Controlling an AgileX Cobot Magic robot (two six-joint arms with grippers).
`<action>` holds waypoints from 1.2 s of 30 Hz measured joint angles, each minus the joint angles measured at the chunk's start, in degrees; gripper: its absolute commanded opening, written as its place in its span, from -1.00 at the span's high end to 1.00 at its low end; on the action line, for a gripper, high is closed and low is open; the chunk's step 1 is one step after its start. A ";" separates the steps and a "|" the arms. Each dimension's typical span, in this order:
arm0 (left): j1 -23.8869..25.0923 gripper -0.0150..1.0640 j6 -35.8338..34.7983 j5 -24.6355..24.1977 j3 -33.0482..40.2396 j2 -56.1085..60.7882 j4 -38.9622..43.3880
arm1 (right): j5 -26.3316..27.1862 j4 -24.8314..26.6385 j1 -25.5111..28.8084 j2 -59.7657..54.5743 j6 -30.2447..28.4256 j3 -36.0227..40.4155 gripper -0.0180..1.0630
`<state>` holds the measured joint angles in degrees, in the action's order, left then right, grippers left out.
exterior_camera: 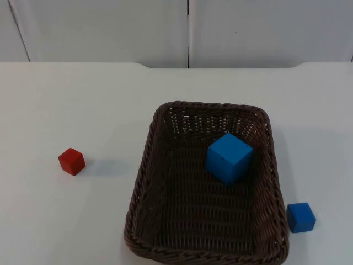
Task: Pick up the basket with the left hand and place the largest block into the basket with the right hand.
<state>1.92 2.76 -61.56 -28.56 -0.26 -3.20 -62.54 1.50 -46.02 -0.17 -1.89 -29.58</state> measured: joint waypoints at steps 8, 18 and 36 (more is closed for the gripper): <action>0.00 -0.97 0.00 0.00 0.00 0.00 0.00 | 0.00 0.00 5.25 0.00 0.00 0.00 -0.99; 0.00 -0.97 0.00 0.00 0.00 0.00 0.00 | 0.12 0.00 14.12 0.00 -0.11 0.13 -0.99; 0.00 -0.97 0.00 0.00 0.00 0.00 0.00 | 0.12 0.00 27.93 0.00 -0.21 0.13 -0.99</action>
<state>1.92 2.76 -61.56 -28.56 -0.26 -3.20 -62.42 1.50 -18.09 -0.17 -2.10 -29.45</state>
